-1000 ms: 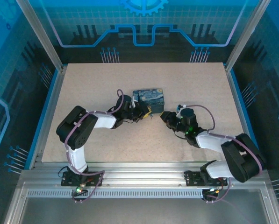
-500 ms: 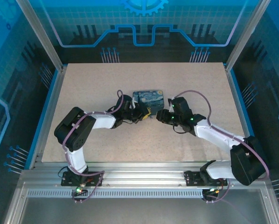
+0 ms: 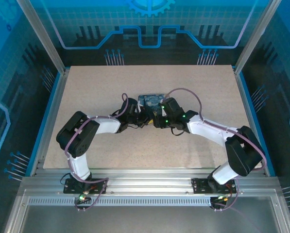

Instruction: Unlock the padlock with the key

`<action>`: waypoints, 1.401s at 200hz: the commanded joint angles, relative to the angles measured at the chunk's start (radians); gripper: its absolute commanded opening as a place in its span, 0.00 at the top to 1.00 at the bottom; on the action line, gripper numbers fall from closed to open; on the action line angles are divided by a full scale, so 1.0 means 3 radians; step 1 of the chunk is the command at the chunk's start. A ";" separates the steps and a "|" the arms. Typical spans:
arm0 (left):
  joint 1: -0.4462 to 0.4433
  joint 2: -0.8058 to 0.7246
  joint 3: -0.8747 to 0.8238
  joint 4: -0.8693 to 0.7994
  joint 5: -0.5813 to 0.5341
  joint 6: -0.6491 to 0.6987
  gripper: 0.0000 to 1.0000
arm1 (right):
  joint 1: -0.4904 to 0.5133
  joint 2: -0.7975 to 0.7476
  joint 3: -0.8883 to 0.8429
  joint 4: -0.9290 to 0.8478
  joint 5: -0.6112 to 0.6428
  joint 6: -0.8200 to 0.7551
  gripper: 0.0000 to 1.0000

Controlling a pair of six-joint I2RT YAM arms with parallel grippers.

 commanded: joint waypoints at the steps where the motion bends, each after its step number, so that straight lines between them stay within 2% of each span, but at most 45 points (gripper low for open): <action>1: -0.0029 -0.0154 0.0105 -0.0004 0.0040 0.0016 1.00 | 0.0041 0.0093 0.0153 -0.0150 0.0101 -0.0199 0.60; 55: -0.0029 -0.0165 0.0117 0.0001 0.0046 0.0008 1.00 | 0.0063 0.0257 0.0298 -0.0196 0.0099 -0.0308 0.62; 94: -0.0024 -0.0160 0.0137 -0.0004 0.0050 0.0010 1.00 | 0.0082 0.0304 0.0314 -0.0173 0.0105 -0.0311 0.60; 173: -0.0008 -0.0165 0.0136 -0.0004 0.0067 0.0003 1.00 | 0.0163 -0.0127 -0.0025 -0.0071 0.0237 -0.0279 0.59; 215: -0.0002 -0.0164 0.0152 -0.0019 0.0064 0.0007 1.00 | 0.0175 -0.0009 -0.0012 0.0007 0.0313 -0.0319 0.56; 280: 0.0001 -0.0158 0.0159 -0.0024 0.0082 0.0007 1.00 | 0.0172 0.0185 0.0104 0.0066 0.0337 -0.0390 0.59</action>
